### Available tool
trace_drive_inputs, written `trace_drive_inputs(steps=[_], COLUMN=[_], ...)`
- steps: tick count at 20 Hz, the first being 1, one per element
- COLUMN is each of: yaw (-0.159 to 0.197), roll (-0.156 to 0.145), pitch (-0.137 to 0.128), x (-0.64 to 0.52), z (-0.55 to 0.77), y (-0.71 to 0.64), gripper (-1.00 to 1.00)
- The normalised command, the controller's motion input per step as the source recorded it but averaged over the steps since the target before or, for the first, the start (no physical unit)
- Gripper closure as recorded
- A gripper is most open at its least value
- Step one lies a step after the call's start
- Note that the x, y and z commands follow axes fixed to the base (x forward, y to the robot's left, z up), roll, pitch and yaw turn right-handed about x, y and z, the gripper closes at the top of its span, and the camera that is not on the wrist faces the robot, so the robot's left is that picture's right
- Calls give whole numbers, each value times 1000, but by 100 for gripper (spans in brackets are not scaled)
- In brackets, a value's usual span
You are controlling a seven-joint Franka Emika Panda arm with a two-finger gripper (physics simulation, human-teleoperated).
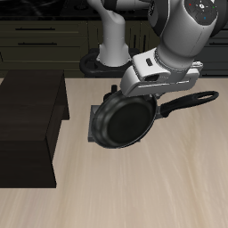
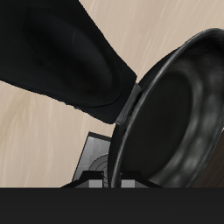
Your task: Place the frypan on top of the shelf
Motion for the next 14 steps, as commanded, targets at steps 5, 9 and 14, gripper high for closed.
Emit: trace_drive_inputs(steps=[5,9,14], yaw=[-1,6,6], roll=[-8,-1,0], pitch=[-27,-23,-17], x=[-106,-129,-104], z=[344,302,250], y=[-15,-15,-28], gripper=[100,100,100])
